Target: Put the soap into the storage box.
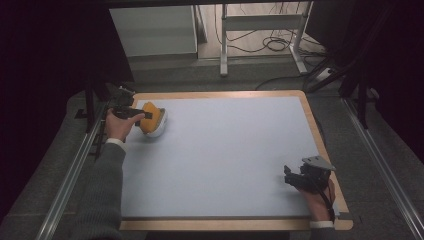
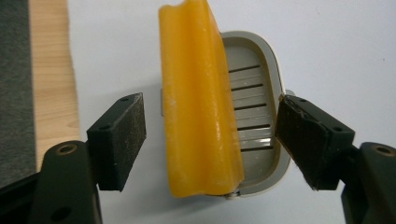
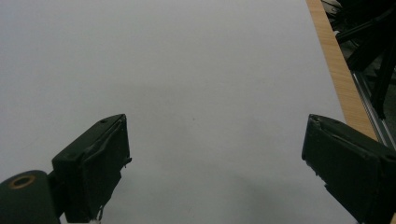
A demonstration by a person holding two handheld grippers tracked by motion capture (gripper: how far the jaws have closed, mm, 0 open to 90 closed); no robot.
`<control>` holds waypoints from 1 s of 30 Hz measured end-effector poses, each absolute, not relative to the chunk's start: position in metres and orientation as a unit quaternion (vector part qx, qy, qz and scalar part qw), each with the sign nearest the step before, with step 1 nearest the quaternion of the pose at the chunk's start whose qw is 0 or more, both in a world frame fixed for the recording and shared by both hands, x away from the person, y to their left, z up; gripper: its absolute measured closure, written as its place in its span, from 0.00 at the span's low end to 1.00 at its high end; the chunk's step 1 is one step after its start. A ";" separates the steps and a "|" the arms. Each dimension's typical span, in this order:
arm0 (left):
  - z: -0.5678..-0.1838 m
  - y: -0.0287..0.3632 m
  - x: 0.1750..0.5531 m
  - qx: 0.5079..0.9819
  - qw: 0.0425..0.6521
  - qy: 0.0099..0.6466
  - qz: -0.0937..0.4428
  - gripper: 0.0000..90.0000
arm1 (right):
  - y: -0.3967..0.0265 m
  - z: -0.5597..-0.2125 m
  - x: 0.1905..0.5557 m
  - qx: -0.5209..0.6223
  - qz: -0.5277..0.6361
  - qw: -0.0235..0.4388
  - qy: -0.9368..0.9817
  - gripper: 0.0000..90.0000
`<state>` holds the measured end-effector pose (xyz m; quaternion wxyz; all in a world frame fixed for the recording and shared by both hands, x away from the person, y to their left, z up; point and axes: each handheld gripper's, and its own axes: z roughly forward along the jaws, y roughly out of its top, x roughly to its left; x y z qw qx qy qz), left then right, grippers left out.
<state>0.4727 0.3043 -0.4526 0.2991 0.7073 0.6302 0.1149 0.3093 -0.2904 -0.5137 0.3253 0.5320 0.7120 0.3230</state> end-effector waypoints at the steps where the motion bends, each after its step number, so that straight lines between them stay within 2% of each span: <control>1: -0.451 0.306 0.471 0.708 0.299 0.628 0.119 0.27 | -0.290 -0.513 0.309 0.532 0.323 0.325 0.712 0.09; 11: -0.442 0.309 0.443 0.712 0.352 0.596 0.121 0.26 | -0.290 -0.511 0.309 0.530 0.325 0.327 0.712 0.09; 22: -0.445 0.291 0.373 0.745 0.408 0.509 0.138 0.28 | -0.288 -0.511 0.308 0.527 0.326 0.328 0.713 0.09; 30: -0.463 0.280 0.341 0.749 0.426 0.489 0.140 0.28 | -0.286 -0.511 0.307 0.525 0.324 0.328 0.715 0.09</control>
